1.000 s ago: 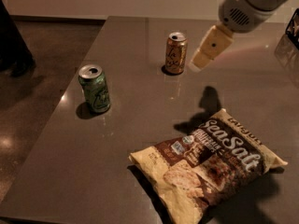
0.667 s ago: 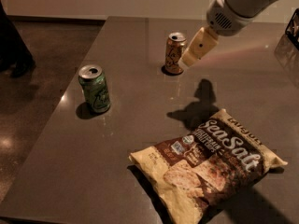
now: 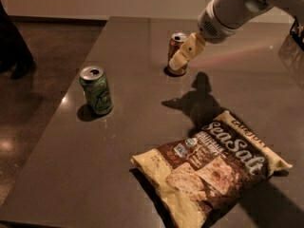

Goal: Knock orange can over

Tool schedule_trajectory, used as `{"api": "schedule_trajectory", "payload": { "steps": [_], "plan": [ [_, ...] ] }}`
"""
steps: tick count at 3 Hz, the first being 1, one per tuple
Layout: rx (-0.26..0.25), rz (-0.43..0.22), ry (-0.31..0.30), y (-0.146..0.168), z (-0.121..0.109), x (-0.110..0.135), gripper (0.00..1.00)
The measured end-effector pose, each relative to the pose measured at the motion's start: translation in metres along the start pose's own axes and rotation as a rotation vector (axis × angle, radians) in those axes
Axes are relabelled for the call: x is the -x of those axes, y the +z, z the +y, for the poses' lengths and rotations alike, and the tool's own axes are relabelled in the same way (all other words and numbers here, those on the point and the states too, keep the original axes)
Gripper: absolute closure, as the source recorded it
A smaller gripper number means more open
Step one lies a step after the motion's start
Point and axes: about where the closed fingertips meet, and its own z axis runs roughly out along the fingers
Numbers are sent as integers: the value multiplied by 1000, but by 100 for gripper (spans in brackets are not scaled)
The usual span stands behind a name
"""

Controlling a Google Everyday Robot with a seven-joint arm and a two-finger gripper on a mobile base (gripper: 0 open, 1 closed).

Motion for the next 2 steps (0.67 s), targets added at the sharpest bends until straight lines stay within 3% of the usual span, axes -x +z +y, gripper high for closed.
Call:
{"api": "schedule_trajectory", "payload": {
  "steps": [2],
  "plan": [
    [49,-52,27,39,-6,15,0]
  ]
}}
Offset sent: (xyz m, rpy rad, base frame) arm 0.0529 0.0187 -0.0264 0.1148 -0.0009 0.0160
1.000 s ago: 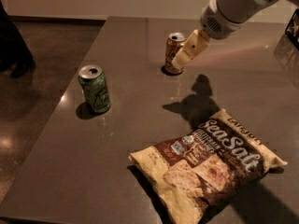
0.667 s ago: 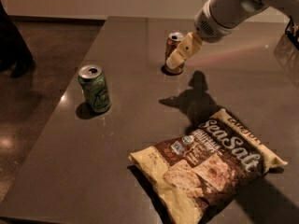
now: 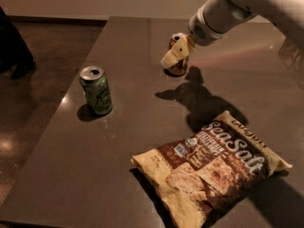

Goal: Knock orange can over

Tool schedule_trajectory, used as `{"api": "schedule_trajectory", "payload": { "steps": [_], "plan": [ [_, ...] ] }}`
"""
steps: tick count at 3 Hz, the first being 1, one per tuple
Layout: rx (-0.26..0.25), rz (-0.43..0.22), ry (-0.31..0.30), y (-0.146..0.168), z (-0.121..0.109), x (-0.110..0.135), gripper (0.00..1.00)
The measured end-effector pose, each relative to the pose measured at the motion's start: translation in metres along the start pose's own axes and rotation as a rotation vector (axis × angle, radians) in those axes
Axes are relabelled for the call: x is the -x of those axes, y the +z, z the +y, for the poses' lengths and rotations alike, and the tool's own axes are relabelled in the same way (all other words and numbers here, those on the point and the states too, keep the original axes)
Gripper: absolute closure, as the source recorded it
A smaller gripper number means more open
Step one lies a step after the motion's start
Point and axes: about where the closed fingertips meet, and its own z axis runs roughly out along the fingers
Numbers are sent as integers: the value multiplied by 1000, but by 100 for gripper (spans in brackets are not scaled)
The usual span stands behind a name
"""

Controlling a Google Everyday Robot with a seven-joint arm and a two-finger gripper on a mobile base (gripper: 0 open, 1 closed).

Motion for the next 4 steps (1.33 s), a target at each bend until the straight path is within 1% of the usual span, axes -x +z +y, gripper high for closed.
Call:
{"api": "schedule_trajectory", "payload": {
  "steps": [1,2,3,4],
  "plan": [
    [7,-14,9,10,-9,6,0],
    [37,-20,30,33,-21,12,0],
    [47,-17,34,38,-21,12,0],
    [56,-9,39,42,-23,13,18]
  ]
}}
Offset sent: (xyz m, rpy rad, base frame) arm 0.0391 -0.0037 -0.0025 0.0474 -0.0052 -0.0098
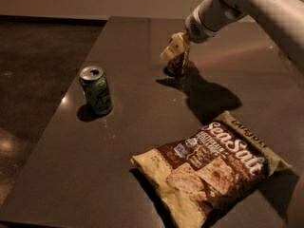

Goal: Knock orange can over

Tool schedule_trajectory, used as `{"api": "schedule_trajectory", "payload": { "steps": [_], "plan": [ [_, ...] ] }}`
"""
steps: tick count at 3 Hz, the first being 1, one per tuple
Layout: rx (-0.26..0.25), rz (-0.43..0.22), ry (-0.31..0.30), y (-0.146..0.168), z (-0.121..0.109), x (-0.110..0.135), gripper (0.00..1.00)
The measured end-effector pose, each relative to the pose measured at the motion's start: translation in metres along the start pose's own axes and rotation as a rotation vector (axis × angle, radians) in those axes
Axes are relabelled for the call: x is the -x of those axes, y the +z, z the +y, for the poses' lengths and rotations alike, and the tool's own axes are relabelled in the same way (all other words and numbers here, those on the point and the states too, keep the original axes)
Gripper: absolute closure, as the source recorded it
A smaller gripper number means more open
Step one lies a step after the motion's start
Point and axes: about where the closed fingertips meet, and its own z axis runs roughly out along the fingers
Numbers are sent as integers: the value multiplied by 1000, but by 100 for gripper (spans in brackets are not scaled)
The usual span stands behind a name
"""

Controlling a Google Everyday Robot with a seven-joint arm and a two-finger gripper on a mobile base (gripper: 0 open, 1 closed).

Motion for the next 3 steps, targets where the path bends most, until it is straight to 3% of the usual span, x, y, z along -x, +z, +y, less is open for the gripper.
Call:
{"api": "schedule_trajectory", "payload": {
  "steps": [3],
  "plan": [
    [31,-33,-53,-19,19,17,95]
  ]
}}
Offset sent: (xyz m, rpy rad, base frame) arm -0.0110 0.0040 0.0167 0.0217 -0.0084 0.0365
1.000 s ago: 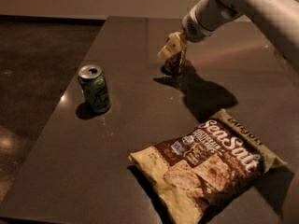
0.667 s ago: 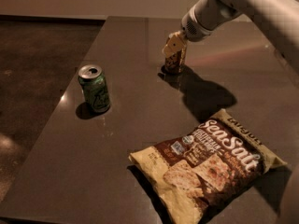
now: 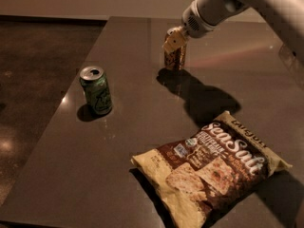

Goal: Knock orange can over

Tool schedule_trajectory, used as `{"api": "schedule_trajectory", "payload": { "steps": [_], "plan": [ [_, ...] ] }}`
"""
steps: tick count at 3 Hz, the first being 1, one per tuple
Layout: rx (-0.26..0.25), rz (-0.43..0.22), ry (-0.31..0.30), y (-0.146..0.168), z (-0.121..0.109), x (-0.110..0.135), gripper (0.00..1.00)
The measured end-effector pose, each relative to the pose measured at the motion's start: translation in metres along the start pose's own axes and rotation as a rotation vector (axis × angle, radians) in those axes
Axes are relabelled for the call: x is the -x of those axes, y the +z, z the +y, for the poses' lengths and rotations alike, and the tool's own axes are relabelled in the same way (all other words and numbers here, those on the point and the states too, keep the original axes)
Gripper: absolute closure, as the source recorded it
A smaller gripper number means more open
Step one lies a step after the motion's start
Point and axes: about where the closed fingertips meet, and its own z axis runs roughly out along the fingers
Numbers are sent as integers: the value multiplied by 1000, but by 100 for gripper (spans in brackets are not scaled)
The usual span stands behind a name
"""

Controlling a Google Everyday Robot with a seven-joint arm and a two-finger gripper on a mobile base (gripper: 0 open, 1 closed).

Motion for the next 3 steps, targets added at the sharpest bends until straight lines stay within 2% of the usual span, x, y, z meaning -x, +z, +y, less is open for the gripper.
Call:
{"api": "schedule_trajectory", "payload": {
  "steps": [1,3],
  "plan": [
    [13,-15,-59,-14,16,16,100],
    [41,-30,-134,-36,38,30,100]
  ]
}}
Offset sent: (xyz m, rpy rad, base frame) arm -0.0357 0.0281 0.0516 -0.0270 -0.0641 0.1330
